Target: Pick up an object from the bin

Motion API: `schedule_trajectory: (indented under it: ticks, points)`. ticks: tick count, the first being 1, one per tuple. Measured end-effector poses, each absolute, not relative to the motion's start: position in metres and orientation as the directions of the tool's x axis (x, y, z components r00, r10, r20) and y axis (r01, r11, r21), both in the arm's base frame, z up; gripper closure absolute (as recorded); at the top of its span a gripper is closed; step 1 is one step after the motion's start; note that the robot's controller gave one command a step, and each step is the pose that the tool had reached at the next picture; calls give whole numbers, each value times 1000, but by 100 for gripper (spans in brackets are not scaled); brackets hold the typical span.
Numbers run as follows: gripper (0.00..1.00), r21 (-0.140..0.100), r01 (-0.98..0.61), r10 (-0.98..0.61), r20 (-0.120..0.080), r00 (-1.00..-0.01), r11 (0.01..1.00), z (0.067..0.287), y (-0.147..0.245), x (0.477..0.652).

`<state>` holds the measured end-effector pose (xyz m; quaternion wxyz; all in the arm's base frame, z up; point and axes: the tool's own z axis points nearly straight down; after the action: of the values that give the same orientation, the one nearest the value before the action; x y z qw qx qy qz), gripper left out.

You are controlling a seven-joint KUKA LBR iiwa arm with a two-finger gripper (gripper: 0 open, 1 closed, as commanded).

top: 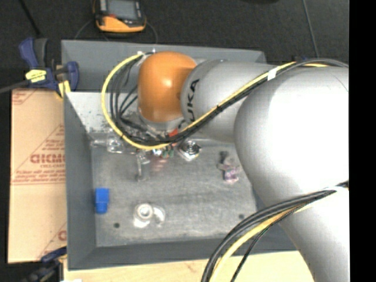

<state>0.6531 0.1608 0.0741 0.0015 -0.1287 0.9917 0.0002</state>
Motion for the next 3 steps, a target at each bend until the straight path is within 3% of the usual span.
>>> schedule_trajectory:
  ticks: [1, 2, 3]
  points:
    - [0, 1, -365, -365, -12, -931, 931, 75, 116, 651]
    - [100, 0, -364, -364, -48, -930, 931, 85, 121, 659]
    - [0, 0, -364, -364, -11, -931, 931, 74, 116, 651]
